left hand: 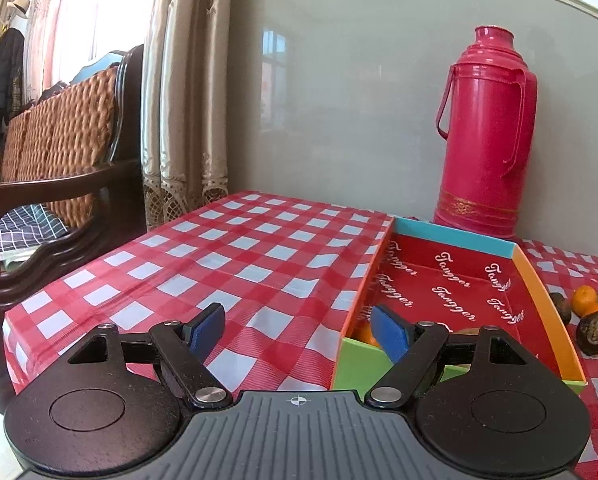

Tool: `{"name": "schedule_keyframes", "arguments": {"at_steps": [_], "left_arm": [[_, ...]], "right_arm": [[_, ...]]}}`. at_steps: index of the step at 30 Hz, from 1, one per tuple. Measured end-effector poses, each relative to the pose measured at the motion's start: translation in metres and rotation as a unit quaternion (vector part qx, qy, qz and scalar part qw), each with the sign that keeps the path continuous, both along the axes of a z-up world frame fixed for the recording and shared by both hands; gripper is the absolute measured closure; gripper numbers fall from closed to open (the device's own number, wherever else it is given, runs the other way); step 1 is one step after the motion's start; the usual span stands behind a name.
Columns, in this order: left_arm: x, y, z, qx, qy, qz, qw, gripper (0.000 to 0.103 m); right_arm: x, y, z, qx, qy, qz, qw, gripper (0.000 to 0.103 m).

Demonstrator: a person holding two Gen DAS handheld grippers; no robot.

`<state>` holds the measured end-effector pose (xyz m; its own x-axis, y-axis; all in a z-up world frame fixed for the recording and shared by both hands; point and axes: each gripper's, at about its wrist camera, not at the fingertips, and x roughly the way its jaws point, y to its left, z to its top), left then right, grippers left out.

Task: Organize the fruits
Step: 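Grasp the small pale round fruit with the right tool, then carry the pale fruit into the box and open the right tool, then move the left tool toward the dark brown round fruits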

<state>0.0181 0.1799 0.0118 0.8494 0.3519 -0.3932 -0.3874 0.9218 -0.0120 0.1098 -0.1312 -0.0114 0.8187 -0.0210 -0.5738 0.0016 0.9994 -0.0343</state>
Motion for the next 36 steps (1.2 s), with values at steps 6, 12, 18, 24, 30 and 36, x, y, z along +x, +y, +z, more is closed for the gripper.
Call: {"name": "schedule_keyframes", "arguments": {"at_steps": [6, 12, 18, 24, 30, 36], "left_arm": [[-0.005, 0.006, 0.000, 0.002, 0.001, 0.001, 1.0000, 0.023], [-0.014, 0.019, -0.001, 0.010, 0.006, 0.012, 0.9999, 0.023], [-0.024, 0.035, -0.001, 0.015, 0.010, 0.026, 0.9995, 0.023], [-0.034, 0.052, 0.000, 0.014, 0.010, 0.044, 0.9989, 0.023], [-0.036, 0.053, 0.001, 0.011, 0.006, 0.045, 0.9989, 0.023], [-0.032, 0.038, 0.004, 0.014, 0.002, 0.027, 0.9995, 0.023]], "right_arm": [[-0.007, 0.021, 0.019, 0.008, -0.040, 0.019, 0.999, 0.086], [-0.017, 0.062, 0.033, 0.003, -0.073, 0.061, 0.995, 0.086], [-0.023, 0.092, 0.043, 0.017, -0.101, 0.099, 0.990, 0.086], [-0.027, 0.122, 0.044, 0.023, -0.113, 0.134, 0.984, 0.086], [-0.027, 0.145, 0.037, -0.005, -0.104, 0.152, 0.983, 0.065], [-0.038, 0.122, 0.045, 0.002, -0.139, 0.122, 0.983, 0.028]]}}
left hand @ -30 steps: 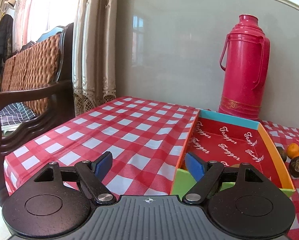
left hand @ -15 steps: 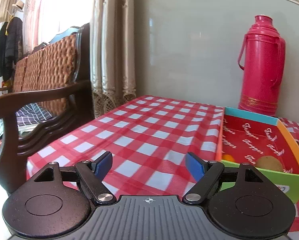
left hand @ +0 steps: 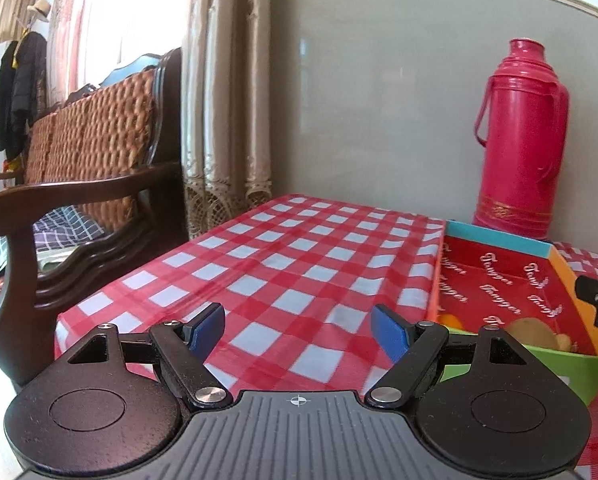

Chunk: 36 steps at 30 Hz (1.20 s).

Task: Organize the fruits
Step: 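Move the left tool toward the dark brown round fruits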

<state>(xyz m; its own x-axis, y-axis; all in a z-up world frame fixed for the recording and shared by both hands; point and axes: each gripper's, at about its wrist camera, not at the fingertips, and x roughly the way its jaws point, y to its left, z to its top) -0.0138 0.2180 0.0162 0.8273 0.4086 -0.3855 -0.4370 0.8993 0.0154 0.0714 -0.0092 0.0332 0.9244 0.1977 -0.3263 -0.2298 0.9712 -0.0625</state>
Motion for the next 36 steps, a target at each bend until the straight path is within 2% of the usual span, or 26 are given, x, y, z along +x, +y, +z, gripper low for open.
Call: {"name": "schedule_keyframes", "arguments": {"at_steps": [3, 5, 9, 16, 36], "left_arm": [[0.003, -0.010, 0.002, 0.000, -0.004, -0.009, 1.0000, 0.022], [0.005, -0.018, 0.003, 0.002, -0.006, -0.013, 0.9999, 0.012], [0.010, -0.037, 0.005, 0.009, -0.008, -0.029, 0.9995, 0.009], [0.015, -0.065, 0.009, 0.017, -0.010, -0.052, 0.9985, 0.002], [0.030, -0.144, 0.012, 0.021, -0.012, -0.128, 0.9915, 0.000]], "right_arm": [[0.001, -0.020, 0.001, 0.012, 0.010, -0.024, 1.000, 0.006], [0.002, -0.035, 0.001, 0.025, 0.017, -0.037, 0.999, 0.006], [0.006, -0.065, -0.002, 0.038, 0.039, -0.070, 0.996, 0.006], [0.005, -0.110, -0.005, 0.050, 0.043, -0.115, 0.991, 0.006], [-0.009, -0.187, -0.009, 0.073, 0.033, -0.181, 0.980, 0.006]]}}
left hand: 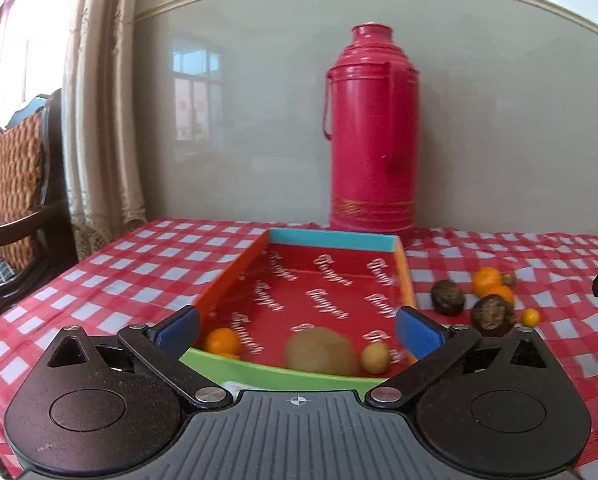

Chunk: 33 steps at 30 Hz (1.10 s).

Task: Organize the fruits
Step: 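Move the left tool toward the dark brown round fruits, then grasp a dark brown round fruit with the left tool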

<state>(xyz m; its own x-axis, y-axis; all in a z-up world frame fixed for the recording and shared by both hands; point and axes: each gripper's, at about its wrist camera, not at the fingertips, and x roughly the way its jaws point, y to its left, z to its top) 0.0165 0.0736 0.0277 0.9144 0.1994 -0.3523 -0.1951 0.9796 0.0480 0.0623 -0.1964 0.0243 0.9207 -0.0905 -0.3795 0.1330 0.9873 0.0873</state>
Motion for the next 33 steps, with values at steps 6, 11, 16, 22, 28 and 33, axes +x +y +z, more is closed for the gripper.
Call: {"name": "schedule_keyframes", "arguments": {"at_steps": [6, 11, 16, 22, 28, 33], "left_arm": [[0.011, -0.033, -0.001, 0.006, -0.007, -0.042, 0.9991, 0.000], [0.027, -0.067, -0.008, 0.000, 0.000, -0.083, 0.9966, 0.001], [0.043, -0.100, -0.020, 0.006, 0.009, -0.118, 0.9929, 0.001], [0.068, -0.121, -0.030, -0.004, 0.022, -0.132, 0.9910, 0.010], [0.096, -0.121, -0.040, -0.035, 0.059, -0.125, 0.9898, 0.023], [0.113, -0.121, -0.046, -0.053, 0.088, -0.125, 0.9868, 0.023]], "right_arm": [[-0.005, -0.019, -0.003, 0.000, -0.013, -0.023, 1.000, 0.006], [-0.005, -0.033, -0.006, 0.003, -0.008, -0.037, 0.999, 0.006], [-0.002, -0.050, -0.010, 0.002, -0.006, -0.058, 0.998, 0.006], [0.005, -0.071, -0.016, 0.020, 0.008, -0.088, 0.996, 0.006], [0.012, -0.071, -0.020, 0.006, 0.017, -0.092, 0.996, 0.006], [0.018, -0.071, -0.022, 0.001, 0.023, -0.096, 0.995, 0.006]]}}
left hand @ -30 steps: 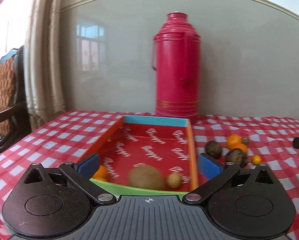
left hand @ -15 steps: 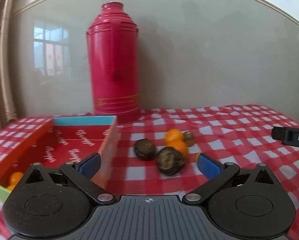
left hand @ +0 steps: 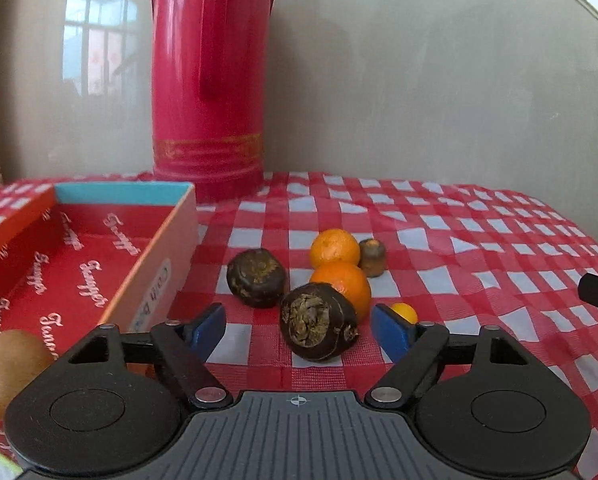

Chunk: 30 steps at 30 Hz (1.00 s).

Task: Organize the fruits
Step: 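Grasp a dark brown round fruit with the left tool, then carry the dark fruit into the box and open the left tool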

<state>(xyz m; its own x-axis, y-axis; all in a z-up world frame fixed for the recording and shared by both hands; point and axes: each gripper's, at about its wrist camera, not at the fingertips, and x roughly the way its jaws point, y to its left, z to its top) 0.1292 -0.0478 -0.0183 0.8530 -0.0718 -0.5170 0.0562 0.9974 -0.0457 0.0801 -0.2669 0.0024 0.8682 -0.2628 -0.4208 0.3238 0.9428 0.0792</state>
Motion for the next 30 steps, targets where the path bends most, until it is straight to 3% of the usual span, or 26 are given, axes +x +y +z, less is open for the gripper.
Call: {"name": "schedule_keyframes", "arguments": {"at_steps": [4, 6, 7, 21, 24, 30], "left_arm": [[0.009, -0.004, -0.004, -0.001, 0.023, -0.003, 0.9997, 0.024], [0.012, -0.005, -0.006, -0.001, 0.033, -0.009, 0.9994, 0.037], [0.013, -0.005, -0.007, -0.002, 0.038, -0.011, 0.9992, 0.061], [-0.031, 0.025, 0.016, 0.011, 0.001, -0.011, 0.9999, 0.060], [-0.045, 0.031, 0.026, 0.027, -0.022, -0.008, 0.9993, 0.060], [-0.065, 0.062, 0.045, 0.023, -0.061, 0.017, 0.9977, 0.060]], "right_arm": [[0.001, 0.002, -0.001, -0.009, 0.004, 0.001, 1.000, 0.006], [0.001, 0.002, -0.002, -0.012, 0.004, 0.002, 1.000, 0.006], [0.001, 0.002, -0.002, -0.014, 0.004, 0.001, 1.000, 0.006], [0.002, 0.028, 0.006, -0.006, -0.005, 0.021, 1.000, 0.006], [0.002, 0.043, 0.011, -0.007, -0.010, 0.035, 0.999, 0.006], [0.000, 0.070, 0.019, -0.006, -0.015, 0.057, 0.998, 0.006]]}}
